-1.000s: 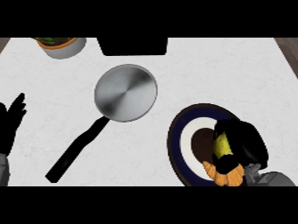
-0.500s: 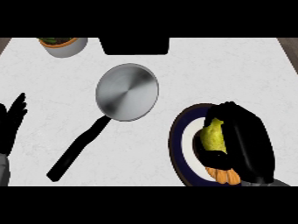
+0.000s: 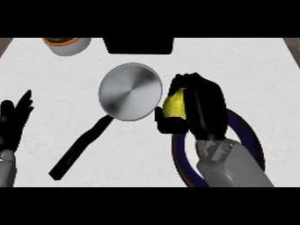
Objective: Pick the pear from the plate and place it in the pan
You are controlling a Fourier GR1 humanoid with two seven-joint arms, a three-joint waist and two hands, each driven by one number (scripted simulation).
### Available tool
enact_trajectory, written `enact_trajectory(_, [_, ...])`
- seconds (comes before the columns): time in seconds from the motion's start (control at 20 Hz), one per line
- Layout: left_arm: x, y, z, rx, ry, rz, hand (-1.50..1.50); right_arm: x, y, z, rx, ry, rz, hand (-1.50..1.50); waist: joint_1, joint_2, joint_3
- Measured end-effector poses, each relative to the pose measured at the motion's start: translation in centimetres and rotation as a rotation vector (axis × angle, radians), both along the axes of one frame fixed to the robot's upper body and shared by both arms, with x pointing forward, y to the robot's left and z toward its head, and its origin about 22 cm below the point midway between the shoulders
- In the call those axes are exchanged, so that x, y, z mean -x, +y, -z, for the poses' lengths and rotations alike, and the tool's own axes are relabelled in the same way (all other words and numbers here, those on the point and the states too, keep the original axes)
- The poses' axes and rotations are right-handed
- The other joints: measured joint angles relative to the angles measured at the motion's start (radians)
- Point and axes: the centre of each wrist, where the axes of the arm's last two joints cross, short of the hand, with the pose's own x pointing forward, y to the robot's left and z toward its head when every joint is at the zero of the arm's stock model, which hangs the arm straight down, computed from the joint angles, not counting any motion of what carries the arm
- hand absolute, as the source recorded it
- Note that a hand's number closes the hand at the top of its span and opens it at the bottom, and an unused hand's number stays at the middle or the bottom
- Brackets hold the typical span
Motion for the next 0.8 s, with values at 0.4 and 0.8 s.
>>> enact_trajectory(0.4, [-1.5, -1.1, -1.0, -0.006, -0.008, 0.016, 0.00, -6.6, 3.6, 1.1, -0.121, 0.048, 0.012, 1.50, 0.023, 0.007, 0.000])
enact_trajectory(0.8, [-1.8, -2.1, -0.7, -0.002, -0.019, 0.057, 0.00, -11.0, 4.5, 4.7, -0.149, 0.114, 0.045, 1.50, 0.058, 0.017, 0.000])
